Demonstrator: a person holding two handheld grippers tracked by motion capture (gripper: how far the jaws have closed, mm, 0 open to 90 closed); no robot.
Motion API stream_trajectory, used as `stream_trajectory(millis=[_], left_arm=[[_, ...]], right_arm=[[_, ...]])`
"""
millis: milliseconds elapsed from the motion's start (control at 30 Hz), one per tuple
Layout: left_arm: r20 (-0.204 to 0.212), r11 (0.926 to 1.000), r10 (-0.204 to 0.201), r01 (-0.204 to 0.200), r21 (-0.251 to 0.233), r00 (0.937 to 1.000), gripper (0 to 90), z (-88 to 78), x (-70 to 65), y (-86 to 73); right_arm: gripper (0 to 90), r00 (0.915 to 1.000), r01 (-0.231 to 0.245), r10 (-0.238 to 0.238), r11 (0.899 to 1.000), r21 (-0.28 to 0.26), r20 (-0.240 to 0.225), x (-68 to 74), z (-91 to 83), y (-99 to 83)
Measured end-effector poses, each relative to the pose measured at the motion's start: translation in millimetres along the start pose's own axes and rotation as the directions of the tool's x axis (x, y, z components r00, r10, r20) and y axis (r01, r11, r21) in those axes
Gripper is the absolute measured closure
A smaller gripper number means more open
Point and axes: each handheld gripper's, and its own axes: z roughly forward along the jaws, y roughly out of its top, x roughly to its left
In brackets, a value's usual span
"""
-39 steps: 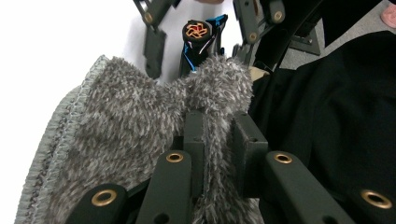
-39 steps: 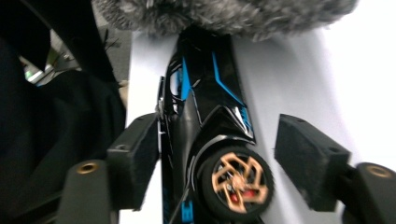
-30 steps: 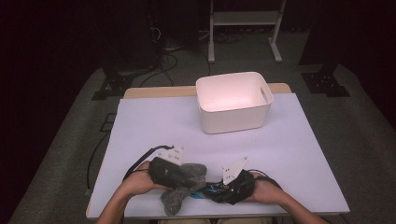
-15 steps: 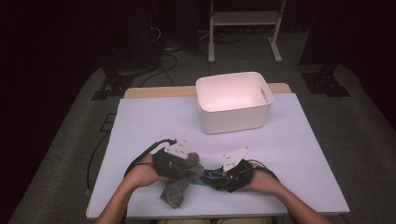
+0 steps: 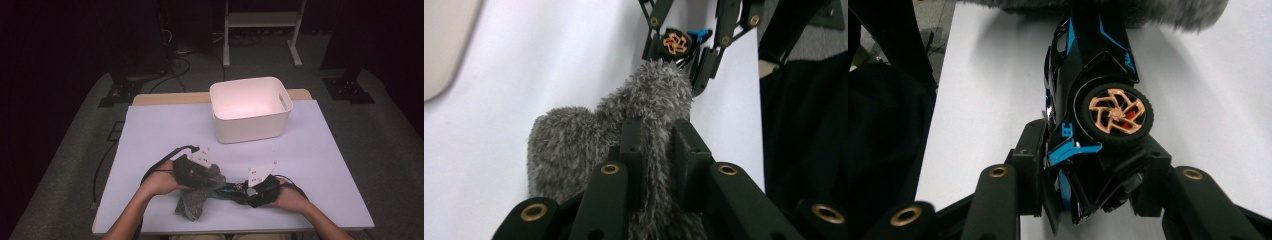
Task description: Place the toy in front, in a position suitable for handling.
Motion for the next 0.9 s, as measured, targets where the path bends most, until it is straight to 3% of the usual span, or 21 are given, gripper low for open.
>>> stream_trajectory(millis=[133, 300, 467, 567, 700, 900], left_arm=[[0.007, 0.9998, -0.006, 0.006, -0.017, 1.0000, 77.6, -2.3, 0.6, -5.9], [0.005, 0.9987, -0.037, 0.038, -0.035, 0.9993, 77.5, -14.3, 1.1, -24.7], [-0.054, 0.9979, -0.062, 0.063, 0.017, 0.9966, 77.4, -25.2, 4.0, -43.1], [-0.045, 0.9965, -0.082, 0.083, 0.011, 0.9956, 77.4, -27.2, 6.9, -48.0], [-0.008, 0.9968, -0.078, 0.078, -0.019, 0.9969, 77.4, -23.6, 8.0, -41.7], [-0.004, 0.9995, -0.029, 0.029, -0.014, 0.9996, 77.3, -17.9, 5.7, -18.7]], right_arm=[[56.4, 1.0000, -0.002, 0.002, 1.000, -0.010, 0.002, 0.4, 0.1, -1.7], [56.4, 1.0000, 0.004, -0.004, 1.000, -0.008, 0.005, 0.8, 0.1, -1.1], [56.4, 0.9999, 0.012, -0.012, 1.000, -0.006, 0.004, 0.5, 0.1, -0.7], [56.4, 0.9999, 0.015, -0.015, 1.000, -0.008, 0.003, -0.1, 0.6, -0.3], [56.5, 0.9995, 0.030, -0.030, 1.000, -0.003, 0.008, -0.7, 1.7, 1.4], [56.5, 0.9995, 0.030, -0.030, 1.000, -0.008, 0.012, -3.1, 3.7, 3.0]])
